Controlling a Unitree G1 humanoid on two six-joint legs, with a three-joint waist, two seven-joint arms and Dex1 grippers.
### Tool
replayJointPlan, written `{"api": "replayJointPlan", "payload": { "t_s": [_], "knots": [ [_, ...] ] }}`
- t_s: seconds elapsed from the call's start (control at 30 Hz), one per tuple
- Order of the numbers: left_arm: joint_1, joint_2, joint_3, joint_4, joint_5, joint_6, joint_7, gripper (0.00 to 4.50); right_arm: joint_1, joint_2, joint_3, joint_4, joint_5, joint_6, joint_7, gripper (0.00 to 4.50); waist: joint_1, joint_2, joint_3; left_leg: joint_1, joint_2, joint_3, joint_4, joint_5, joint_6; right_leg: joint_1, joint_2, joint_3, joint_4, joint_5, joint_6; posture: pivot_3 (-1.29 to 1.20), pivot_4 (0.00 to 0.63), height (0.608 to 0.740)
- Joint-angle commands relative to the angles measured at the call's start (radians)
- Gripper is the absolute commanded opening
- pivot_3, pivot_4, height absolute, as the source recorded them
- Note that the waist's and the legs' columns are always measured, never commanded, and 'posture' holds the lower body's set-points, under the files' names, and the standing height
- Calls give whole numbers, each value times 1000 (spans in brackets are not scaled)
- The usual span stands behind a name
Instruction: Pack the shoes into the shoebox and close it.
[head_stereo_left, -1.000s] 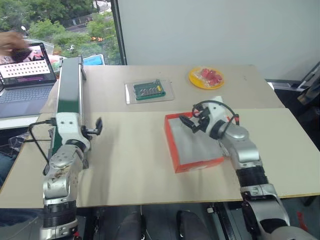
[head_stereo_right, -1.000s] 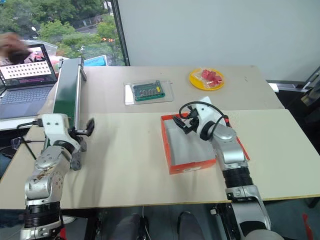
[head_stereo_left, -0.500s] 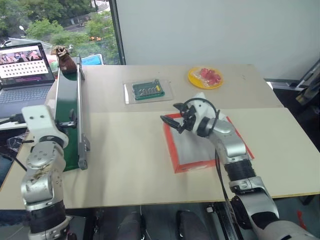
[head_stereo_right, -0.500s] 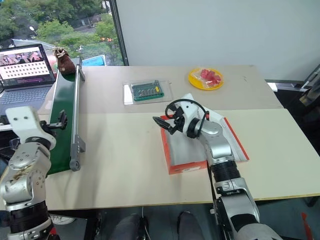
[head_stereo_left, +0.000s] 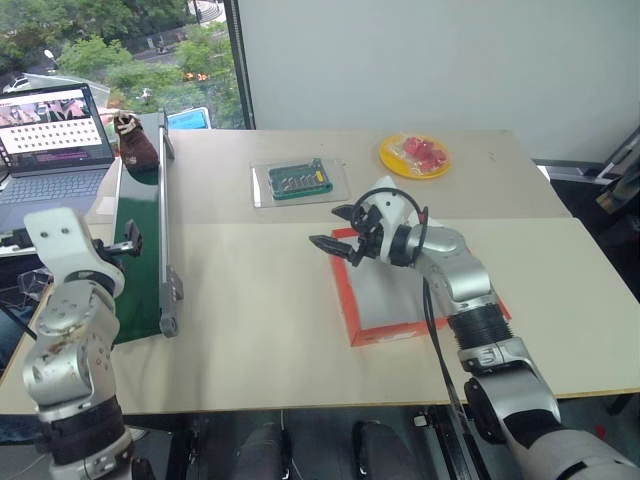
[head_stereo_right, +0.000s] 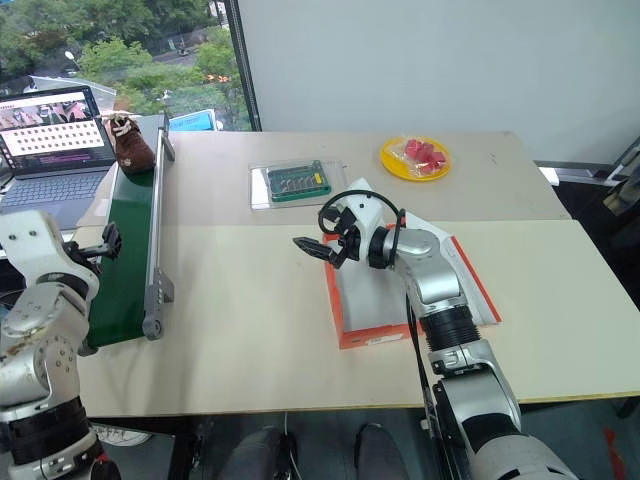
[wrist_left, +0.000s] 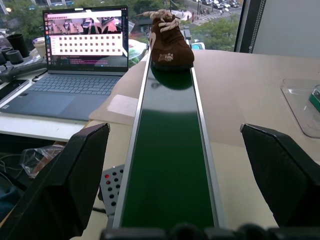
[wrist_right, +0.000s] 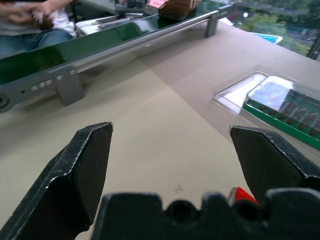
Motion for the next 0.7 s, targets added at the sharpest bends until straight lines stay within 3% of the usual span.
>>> {"api": "replayJointPlan", "payload": {
  "t_s": [0.03, 0.4, 0.7],
  "knots": [
    [-74, 40, 8, 98, -6, -18, -23, 4500, -48, -29, 16, -70, -29, 6, 4, 4455, 0, 0, 0, 0, 0, 0, 0, 0, 0, 0, 0, 0, 0, 0, 0, 0, 150, 740],
    [-228, 112, -62, 417, 40, -142, -82, 4500, -41, -49, 17, -167, -20, 116, -12, 4455, 1, 0, 0, -2, 0, 0, 0, 1, -2, -2, 0, -1, 0, 0, 0, 0, 150, 740],
    [-458, 133, -126, 832, 102, -315, -73, 4500, -23, -63, 5, -209, -18, 151, -39, 4455, 2, -1, 0, -2, 0, 1, 0, 2, -3, -2, 0, -2, 0, 0, 0, 0, 150, 740]
  ]
}}
